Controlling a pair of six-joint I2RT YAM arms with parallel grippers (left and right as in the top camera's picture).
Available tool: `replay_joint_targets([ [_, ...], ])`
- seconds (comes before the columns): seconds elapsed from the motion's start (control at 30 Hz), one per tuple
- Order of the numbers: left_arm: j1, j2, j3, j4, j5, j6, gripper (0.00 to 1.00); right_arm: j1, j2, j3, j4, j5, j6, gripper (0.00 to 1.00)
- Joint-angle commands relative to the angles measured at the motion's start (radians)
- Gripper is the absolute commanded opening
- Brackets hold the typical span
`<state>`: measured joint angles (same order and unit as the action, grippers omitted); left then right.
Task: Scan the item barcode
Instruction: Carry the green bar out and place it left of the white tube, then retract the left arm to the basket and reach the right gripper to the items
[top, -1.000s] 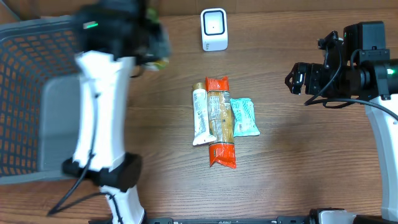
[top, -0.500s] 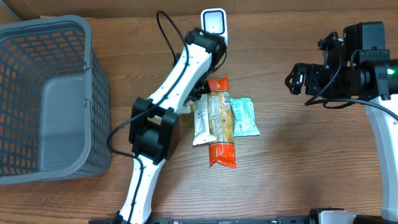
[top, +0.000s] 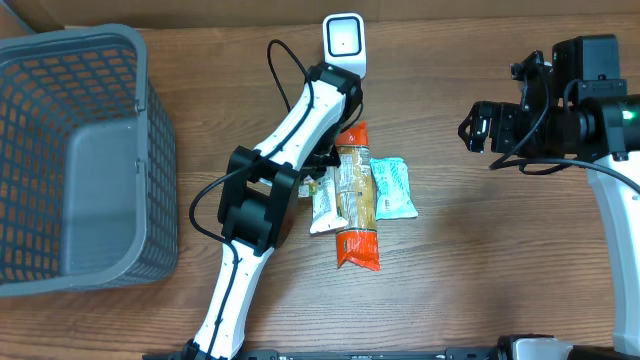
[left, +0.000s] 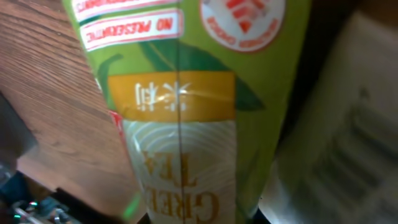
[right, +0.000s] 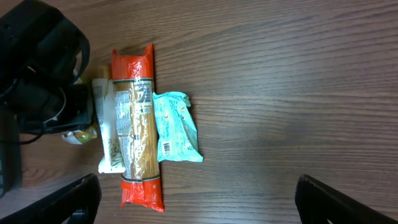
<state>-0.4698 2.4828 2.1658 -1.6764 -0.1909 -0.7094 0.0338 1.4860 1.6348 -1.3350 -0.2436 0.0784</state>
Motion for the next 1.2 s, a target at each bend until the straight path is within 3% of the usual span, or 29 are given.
replay_joint_targets([
  [0.0, 0.005, -0.031, 0.072, -0.014, 0.055, 0.149, 0.04, 0.005, 0.003, 0.0, 0.005, 0.006, 0.0, 1.0],
  [0.2, 0.023, -0.179, 0.163, -0.014, 0.058, 0.157, 0.05, 0.005, 0.003, 0.0, 0.002, 0.006, 0.0, 1.0],
  [0.43, 0.031, -0.375, 0.202, -0.014, 0.024, 0.164, 0.18, 0.005, 0.003, 0.0, 0.002, 0.006, 0.0, 1.0],
  [0.8, 0.029, -0.417, 0.135, -0.014, 0.047, 0.19, 0.18, 0.005, 0.003, 0.0, -0.015, 0.002, 0.0, 1.0],
  [0.97, 0.077, -0.447, 0.166, -0.014, 0.061, 0.186, 0.14, 0.006, 0.003, 0.0, -0.002, -0.063, -0.001, 1.0],
  [1.17, 0.206, -0.638, 0.229, -0.013, 0.079, 0.186, 0.22, 0.092, 0.018, 0.0, 0.05, -0.168, 0.001, 1.0],
])
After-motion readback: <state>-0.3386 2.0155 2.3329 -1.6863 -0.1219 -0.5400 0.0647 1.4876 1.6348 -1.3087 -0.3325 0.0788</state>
